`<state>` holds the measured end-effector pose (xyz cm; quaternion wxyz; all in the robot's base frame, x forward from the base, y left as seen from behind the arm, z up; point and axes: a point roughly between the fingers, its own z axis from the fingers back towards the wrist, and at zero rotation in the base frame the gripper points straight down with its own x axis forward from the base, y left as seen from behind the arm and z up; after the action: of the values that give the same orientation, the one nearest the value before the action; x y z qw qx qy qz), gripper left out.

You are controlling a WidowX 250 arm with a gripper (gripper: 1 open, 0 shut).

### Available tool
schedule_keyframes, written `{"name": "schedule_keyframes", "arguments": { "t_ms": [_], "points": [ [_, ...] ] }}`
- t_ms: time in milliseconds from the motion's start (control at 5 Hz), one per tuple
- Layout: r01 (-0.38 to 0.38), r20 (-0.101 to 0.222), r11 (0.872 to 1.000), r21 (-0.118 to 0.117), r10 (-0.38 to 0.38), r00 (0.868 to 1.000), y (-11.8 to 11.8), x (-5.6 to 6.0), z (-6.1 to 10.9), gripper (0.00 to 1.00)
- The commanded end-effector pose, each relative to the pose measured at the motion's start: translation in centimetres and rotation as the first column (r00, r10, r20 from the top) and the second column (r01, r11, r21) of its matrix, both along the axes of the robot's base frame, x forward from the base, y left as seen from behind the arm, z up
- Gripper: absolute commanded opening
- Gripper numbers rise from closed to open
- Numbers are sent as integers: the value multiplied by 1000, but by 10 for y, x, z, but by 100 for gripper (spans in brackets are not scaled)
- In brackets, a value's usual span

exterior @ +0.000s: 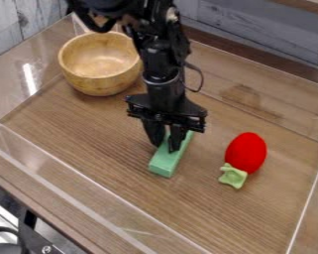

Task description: Put the green block in the brown bowl

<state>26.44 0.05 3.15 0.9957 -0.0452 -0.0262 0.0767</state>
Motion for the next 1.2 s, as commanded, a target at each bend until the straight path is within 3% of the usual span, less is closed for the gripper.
{"name": "schedule_keyframes", "arguments": {
  "t_ms": [0, 200, 400, 600, 1000],
  "points": [
    [58, 44, 998, 1, -58, 997, 7, 4, 17, 0],
    [106, 64, 994, -4, -106, 992, 14, 1, 34, 0],
    [52, 88, 999, -1, -52, 995, 23, 8, 52, 0],
    [-3, 103, 1000, 1, 3, 995, 31, 14, 61, 100],
    [-49, 73, 999, 14, 47, 996, 4, -1, 35, 100]
  ]
}}
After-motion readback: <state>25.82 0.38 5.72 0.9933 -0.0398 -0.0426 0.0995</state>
